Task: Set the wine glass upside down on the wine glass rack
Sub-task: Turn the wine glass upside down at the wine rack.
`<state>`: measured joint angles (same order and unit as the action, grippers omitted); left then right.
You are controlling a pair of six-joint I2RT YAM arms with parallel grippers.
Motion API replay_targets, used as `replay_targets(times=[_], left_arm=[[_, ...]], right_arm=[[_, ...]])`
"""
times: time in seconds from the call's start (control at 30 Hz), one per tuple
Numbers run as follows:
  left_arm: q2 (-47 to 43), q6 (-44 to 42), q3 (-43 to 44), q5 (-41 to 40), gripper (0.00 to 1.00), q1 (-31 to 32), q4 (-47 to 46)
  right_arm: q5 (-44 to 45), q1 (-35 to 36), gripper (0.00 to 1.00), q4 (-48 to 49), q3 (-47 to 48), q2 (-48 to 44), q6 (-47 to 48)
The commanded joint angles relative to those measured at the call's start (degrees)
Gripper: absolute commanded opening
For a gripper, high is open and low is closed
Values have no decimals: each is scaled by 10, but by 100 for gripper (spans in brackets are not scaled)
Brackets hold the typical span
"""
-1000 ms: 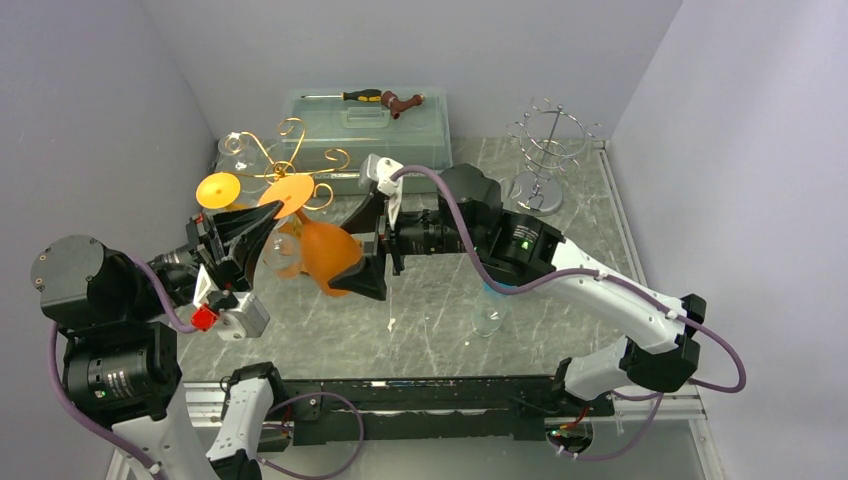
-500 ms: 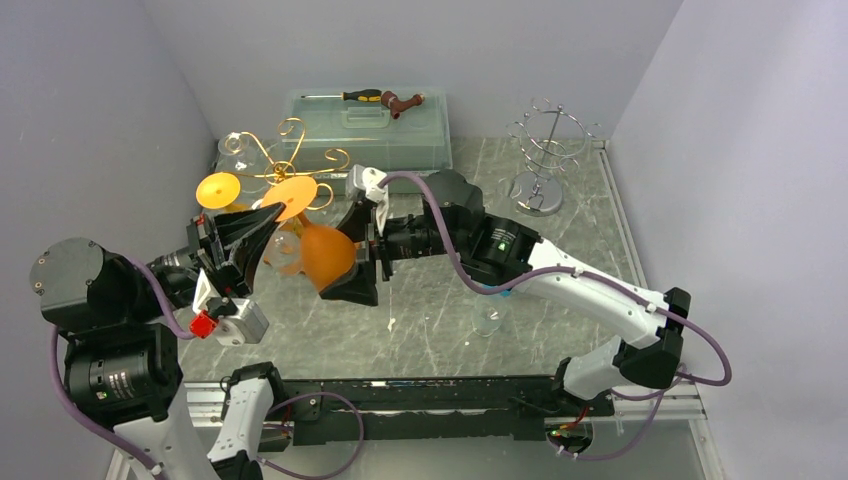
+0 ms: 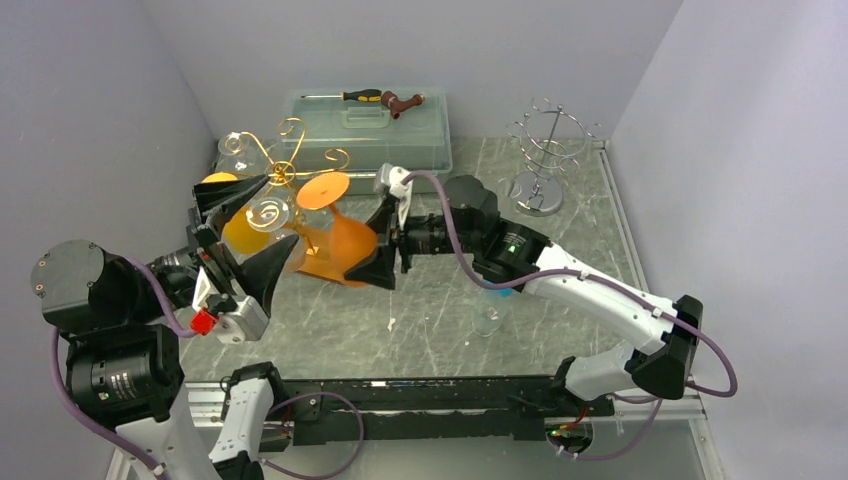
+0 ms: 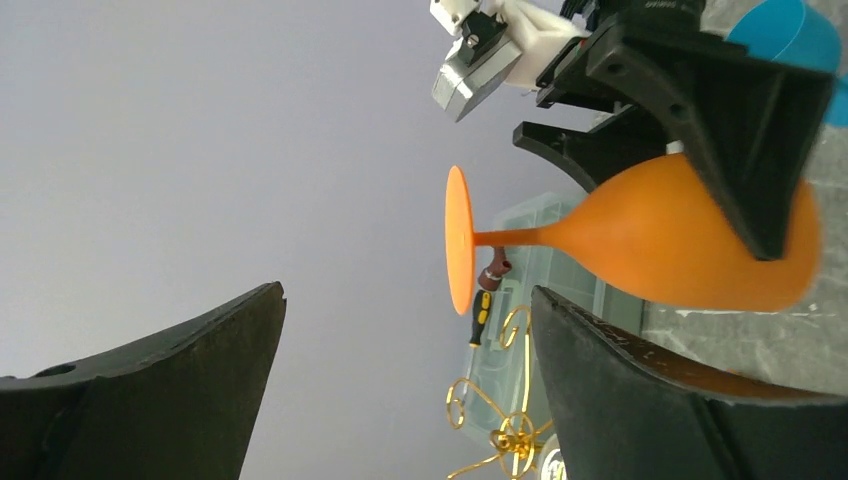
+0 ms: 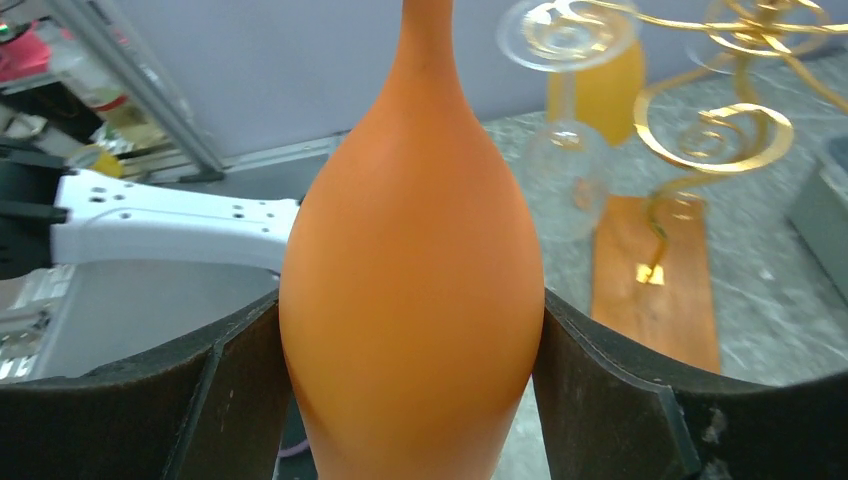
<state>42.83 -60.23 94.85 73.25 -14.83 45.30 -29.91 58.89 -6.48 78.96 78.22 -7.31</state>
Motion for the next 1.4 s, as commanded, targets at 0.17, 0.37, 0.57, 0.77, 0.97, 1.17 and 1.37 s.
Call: replay_targets(times=[0.17,0.37,0.57,0.77,0.97,1.17,1.37], left_arm=[[19,60,40,-58,99,-2,86],[39,193,71,-142,99,-2,106],[88,290,133,-212,99,-3,170],[131,318,180,-235,99,-3,247],[158,318,210,-246,99,-3,288],[154,315,196,-259,100,-3,283],[153,307,186,-268,99,-3,277]], right_arm=[[24,-72,63,52,-19,-5,25],[40,-82,62,63,-19,47,51],[32,-98,61,102,-20,86,60],[16,-114,61,116,-7,122,68],[2,-123,61,118,18,165,86],[-6,-125,61,120,50,204,92],[-23,-126,60,130,69,231,93]])
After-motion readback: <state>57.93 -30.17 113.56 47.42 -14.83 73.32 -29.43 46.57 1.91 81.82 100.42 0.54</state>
